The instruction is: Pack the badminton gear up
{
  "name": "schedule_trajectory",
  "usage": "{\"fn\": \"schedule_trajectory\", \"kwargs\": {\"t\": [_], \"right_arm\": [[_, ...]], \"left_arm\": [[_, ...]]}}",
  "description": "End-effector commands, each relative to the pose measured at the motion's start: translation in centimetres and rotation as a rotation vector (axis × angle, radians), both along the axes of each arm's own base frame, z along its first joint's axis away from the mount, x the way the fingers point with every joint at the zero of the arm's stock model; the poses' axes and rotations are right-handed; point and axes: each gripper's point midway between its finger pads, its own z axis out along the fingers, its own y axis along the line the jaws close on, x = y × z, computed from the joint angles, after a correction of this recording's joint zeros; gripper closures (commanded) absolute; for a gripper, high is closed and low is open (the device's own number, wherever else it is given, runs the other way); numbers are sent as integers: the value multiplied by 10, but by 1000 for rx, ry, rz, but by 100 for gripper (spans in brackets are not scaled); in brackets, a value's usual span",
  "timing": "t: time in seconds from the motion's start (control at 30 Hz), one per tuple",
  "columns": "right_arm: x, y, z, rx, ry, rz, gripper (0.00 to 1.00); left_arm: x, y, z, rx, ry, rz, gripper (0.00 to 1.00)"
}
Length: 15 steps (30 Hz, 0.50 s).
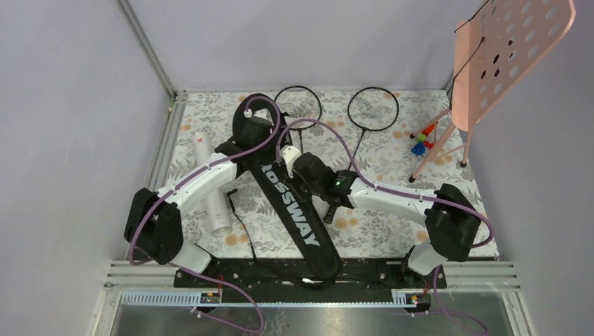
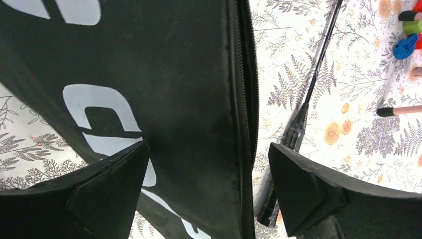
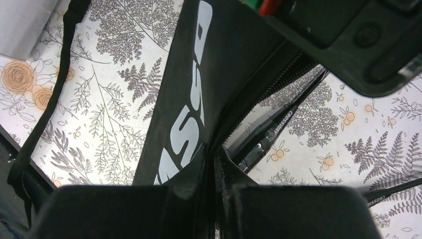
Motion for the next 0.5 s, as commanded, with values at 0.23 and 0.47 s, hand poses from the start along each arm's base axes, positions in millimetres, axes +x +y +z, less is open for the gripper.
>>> {"fn": "schedule_trajectory", "kwargs": {"t": [0.23,0.47], "right_arm": [[14,16,27,45,-90,-18,100],[11,18,29,50,-102,-17,100]], "left_arm": [[5,3,1,23,-30,16,50],[3,0,-6,25,-8,-6,55]]}}
